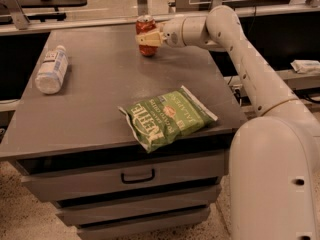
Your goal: Pick coke can
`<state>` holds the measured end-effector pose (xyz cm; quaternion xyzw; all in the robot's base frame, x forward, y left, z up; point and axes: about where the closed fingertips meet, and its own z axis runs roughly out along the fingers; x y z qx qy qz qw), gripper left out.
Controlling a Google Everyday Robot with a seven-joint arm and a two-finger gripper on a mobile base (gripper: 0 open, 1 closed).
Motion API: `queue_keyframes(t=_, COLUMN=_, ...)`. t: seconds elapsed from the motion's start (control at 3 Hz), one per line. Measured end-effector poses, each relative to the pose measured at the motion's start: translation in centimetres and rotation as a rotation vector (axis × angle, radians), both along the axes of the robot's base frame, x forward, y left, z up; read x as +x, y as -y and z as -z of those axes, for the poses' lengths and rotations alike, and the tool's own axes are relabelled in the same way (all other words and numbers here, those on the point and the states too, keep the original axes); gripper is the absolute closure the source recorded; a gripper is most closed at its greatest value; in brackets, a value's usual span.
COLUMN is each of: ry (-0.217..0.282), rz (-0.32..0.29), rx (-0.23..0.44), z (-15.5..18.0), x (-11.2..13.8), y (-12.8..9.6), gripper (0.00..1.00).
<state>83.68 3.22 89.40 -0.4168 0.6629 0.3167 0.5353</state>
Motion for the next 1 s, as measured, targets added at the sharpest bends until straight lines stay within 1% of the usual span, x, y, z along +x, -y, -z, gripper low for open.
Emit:
queue_keyframes(t=0.33, ry=0.044, rz=-0.041, rx=0.041, z=-2.4, x=-1.2, y=0.4, gripper=0.88)
queue_keyframes(t=0.67, ry=0.089, rz=-0.077, rx=0.061, z=-5.9, x=-3.3, y=1.5, gripper=1.00)
queue_keyframes(t=1.0, ry=0.093, rz=-0.083, rx=0.062, z=-6.2, x=-3.6, y=1.6, gripper=1.00)
